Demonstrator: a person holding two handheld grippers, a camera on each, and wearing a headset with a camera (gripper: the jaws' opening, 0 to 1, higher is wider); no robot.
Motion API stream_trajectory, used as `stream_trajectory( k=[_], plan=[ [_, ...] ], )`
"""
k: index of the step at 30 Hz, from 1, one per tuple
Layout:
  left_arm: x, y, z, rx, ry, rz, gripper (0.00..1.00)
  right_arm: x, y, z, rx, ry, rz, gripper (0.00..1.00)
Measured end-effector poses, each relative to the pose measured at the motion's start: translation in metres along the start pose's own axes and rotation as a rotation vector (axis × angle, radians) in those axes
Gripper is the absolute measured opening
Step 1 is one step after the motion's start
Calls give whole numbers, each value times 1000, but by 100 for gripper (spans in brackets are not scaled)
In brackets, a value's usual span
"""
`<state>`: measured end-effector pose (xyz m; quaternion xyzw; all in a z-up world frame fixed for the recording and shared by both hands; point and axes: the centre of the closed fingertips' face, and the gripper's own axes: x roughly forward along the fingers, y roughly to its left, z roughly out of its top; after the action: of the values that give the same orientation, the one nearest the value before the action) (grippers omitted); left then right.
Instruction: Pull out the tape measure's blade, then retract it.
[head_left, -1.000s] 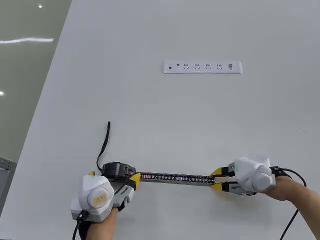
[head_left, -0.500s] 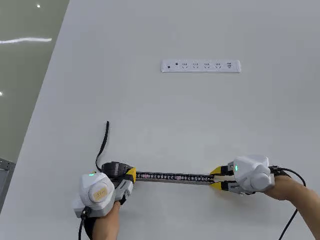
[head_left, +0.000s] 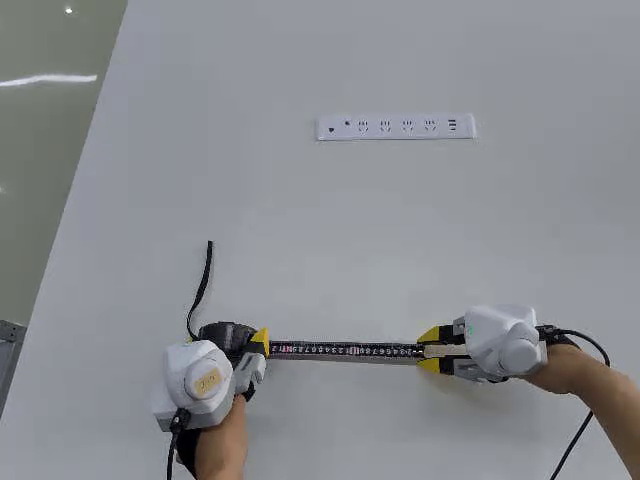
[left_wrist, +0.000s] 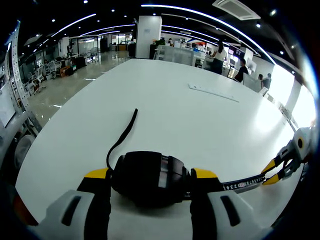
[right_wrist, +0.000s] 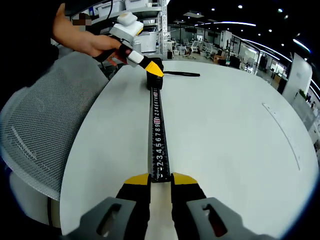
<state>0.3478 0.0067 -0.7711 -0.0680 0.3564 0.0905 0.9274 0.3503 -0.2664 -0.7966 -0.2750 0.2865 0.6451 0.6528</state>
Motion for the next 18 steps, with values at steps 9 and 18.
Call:
stream_trajectory(
  k=[9, 18],
  plan=[
    [-1, 1, -1, 24, -4, 25, 61, -1, 0, 0, 3, -6, -7, 14],
    [0, 0, -2, 42, -4, 37, 61, -2, 0, 3, -3, -2, -11, 14]
  ],
)
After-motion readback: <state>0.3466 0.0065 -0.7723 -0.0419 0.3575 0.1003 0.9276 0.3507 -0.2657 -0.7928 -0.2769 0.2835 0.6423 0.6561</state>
